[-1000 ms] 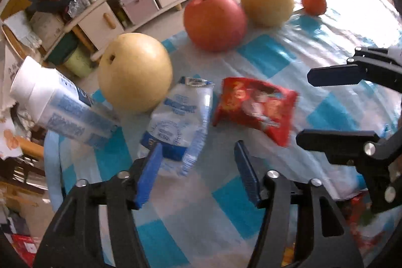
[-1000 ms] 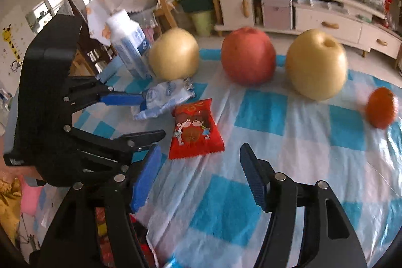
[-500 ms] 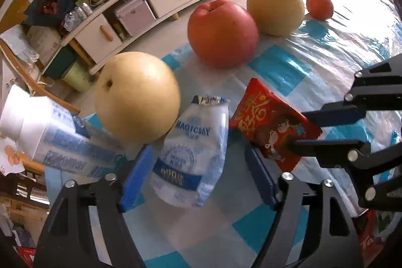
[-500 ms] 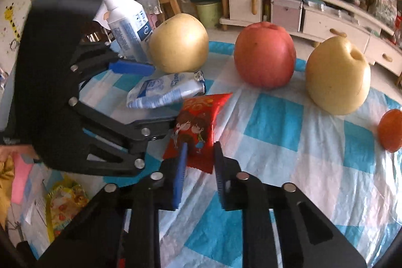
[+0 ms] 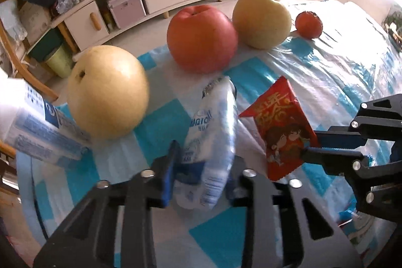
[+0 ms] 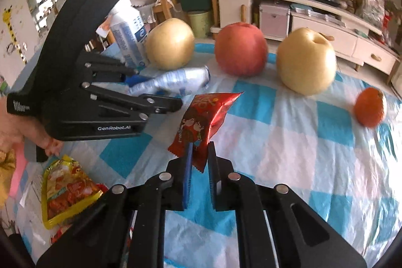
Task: Collect trash
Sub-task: 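Grasp the white MAGICDAY bag with the left gripper while the right grasps the red cartoon packet, then carry the white bag with the left gripper to the bucket while the right carries the red packet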
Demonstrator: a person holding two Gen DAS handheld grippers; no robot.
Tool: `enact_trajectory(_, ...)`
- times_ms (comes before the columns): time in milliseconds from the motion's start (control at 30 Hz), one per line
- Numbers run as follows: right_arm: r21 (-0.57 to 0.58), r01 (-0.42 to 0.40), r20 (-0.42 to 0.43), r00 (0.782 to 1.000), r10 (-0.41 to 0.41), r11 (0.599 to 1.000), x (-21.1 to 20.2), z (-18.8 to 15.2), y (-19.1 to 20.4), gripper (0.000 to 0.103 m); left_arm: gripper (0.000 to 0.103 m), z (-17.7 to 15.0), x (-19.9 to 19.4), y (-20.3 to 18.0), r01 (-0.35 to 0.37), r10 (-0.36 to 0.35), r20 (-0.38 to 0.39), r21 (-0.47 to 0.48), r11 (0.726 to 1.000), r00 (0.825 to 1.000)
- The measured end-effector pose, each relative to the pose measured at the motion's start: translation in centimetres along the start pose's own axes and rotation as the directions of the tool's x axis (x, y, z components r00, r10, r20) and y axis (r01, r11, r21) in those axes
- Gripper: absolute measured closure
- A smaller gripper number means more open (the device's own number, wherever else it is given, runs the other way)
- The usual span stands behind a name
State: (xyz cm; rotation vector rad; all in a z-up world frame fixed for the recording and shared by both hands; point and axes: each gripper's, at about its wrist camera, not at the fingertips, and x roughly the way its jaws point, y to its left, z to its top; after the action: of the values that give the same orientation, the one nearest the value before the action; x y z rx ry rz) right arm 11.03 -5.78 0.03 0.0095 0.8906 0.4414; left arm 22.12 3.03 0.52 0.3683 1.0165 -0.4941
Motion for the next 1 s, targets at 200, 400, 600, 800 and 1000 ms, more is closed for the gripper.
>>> enact_trajectory(200,0.011,0.008,0.016,1.0,-0.008,1.0,-2.3,-0.9,0.0,0.092,0.082,-1.2,-0.9,-1.1,0.011,-0.011,-0.003,-0.046,0.999,1.0)
enact_trajectory(400,0.041,-0.002,0.025,1.0,0.001,0.999,-4.3,-2.3,-0.1,0.094,0.082,-2.5,-4.0,-1.6,0.03,-0.026,0.043,-0.089,0.996,0.999)
enact_trajectory(600,0.066,-0.032,0.045,0.999,0.029,0.997,-6.8,-3.7,0.6,0.097,0.082,-4.8,-7.6,-3.4,0.051,-0.042,0.09,-0.108,0.993,0.995)
enact_trajectory(800,0.117,-0.1,0.084,0.992,0.091,0.988,-10.4,-5.6,1.2,0.101,0.082,-8.2,-11.7,-5.6,0.071,-0.054,0.151,-0.111,0.991,0.987)
enact_trajectory(1000,0.147,-0.159,0.088,0.985,0.147,0.976,-13.5,-8.8,2.6,0.101,0.082,-12.7,-15.1,-8.0,0.106,-0.076,0.197,-0.144,0.984,0.977)
